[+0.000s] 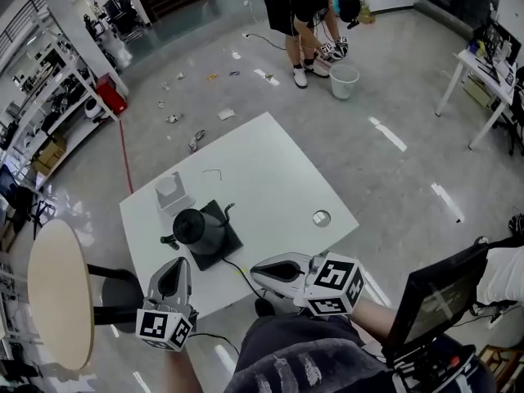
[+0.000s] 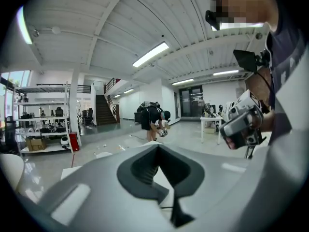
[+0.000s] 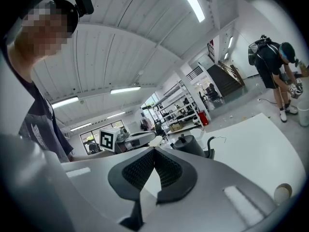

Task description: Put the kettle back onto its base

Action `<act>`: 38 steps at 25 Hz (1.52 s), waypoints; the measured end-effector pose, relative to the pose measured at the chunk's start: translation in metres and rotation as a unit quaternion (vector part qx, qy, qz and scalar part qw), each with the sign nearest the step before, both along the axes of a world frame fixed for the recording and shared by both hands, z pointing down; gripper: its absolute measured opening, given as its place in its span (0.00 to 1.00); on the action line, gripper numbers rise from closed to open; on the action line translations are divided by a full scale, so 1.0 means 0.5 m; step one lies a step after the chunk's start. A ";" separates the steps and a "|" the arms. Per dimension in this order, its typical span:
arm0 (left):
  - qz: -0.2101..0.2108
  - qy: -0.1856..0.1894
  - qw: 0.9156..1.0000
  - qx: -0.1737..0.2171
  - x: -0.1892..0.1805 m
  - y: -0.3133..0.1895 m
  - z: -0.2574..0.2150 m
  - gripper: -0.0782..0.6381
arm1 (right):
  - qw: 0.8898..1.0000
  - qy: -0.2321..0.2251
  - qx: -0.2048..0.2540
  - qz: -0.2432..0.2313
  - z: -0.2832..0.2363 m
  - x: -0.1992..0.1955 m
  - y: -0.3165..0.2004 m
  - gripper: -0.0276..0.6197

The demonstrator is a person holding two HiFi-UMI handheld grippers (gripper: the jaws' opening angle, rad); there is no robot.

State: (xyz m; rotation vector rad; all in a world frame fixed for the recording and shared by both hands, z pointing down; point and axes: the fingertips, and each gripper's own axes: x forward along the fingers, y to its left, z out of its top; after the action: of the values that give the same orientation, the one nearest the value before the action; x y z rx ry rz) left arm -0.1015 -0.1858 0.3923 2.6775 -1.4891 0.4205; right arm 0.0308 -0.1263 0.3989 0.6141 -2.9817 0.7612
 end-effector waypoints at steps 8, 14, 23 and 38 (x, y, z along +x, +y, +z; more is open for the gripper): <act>-0.040 -0.031 0.999 -0.013 0.069 0.111 -0.007 0.11 | 0.997 -0.021 -0.027 -0.068 0.015 0.027 0.055 0.04; -0.066 -0.034 0.997 -0.017 0.064 0.153 -0.005 0.11 | 0.989 -0.049 -0.007 -0.138 -0.018 -0.008 0.091 0.04; -0.087 -0.020 0.996 0.006 -0.005 0.242 -0.017 0.11 | 0.988 -0.030 0.000 -0.150 -0.032 -0.097 0.156 0.04; -0.089 0.075 0.993 0.013 -0.134 0.475 -0.007 0.11 | 0.989 0.020 0.004 -0.146 -0.025 -0.240 0.391 0.04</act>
State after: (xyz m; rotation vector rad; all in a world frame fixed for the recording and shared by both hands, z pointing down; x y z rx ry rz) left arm -0.1684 0.0519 0.3887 2.5029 -1.6785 0.1846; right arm -0.0894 0.0692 0.3866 0.1824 -2.9426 0.7058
